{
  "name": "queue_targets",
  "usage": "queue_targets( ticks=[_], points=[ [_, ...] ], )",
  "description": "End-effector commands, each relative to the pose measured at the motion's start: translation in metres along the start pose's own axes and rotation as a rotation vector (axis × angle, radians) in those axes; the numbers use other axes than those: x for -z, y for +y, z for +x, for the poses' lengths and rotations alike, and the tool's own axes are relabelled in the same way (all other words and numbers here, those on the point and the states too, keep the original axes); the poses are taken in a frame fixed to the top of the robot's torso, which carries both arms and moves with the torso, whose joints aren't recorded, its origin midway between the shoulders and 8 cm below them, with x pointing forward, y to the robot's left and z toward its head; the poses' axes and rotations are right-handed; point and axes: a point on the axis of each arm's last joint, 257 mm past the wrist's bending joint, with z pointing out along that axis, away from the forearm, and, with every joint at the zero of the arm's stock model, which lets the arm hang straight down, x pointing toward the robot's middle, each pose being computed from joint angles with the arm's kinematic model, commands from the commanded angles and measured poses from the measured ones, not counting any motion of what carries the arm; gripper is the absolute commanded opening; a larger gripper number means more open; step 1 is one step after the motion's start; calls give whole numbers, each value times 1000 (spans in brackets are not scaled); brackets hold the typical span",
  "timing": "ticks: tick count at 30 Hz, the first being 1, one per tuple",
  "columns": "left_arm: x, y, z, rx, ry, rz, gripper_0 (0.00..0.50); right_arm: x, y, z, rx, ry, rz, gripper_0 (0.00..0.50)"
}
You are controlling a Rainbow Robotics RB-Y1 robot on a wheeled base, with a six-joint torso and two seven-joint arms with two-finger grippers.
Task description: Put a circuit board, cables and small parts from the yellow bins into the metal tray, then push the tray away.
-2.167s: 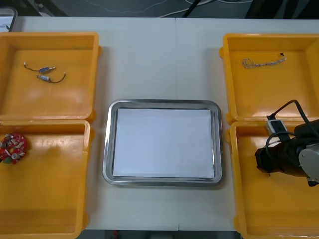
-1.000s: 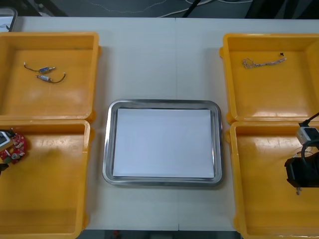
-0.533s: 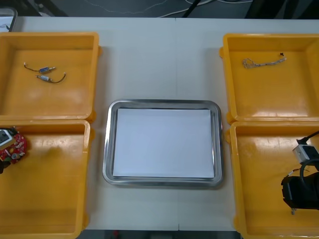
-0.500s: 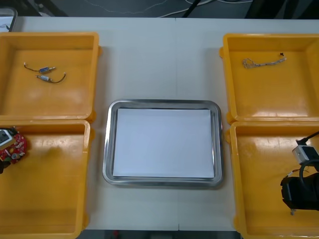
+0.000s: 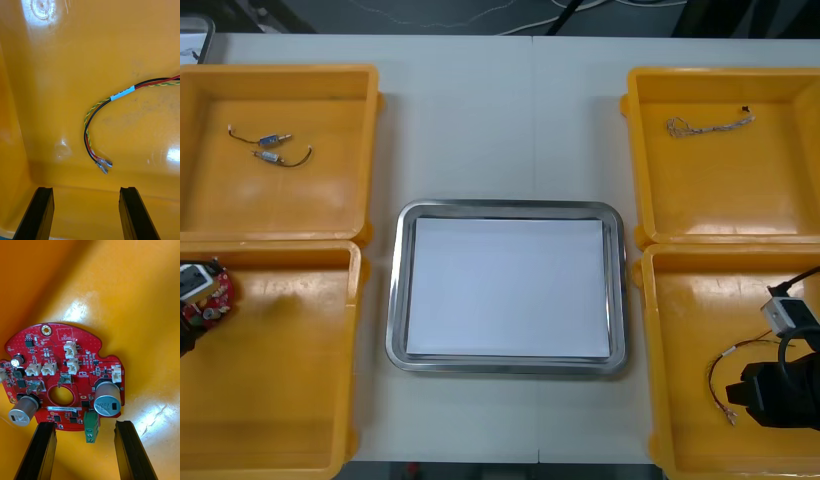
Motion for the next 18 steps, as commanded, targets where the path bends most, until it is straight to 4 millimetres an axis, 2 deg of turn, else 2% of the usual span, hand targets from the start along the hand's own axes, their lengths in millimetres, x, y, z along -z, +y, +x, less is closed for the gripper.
queue_targets(
  ticks=[1, 9, 11, 16, 17, 18],
  points=[
    [-5, 2, -13, -76, -26, -20, 445, 14, -9, -11, -56, -50, 20, 500],
    [-8, 2, -13, -78, -25, -39, 431, 23, -4, -29, -229, -64, 23, 500],
    [-8, 4, -14, -77, -28, -45, 405, 25, -2, -34, -279, -64, 21, 500],
    [-10, 3, -13, -80, -23, -53, 386, 31, 5, -45, -404, -68, 13, 500],
    [-10, 3, -13, -80, -23, -56, 378, 32, 6, -48, -426, -72, 10, 500],
    [-11, 3, -12, -80, -21, -57, 333, 33, 8, -51, -458, -75, 6, 500]
  ],
)
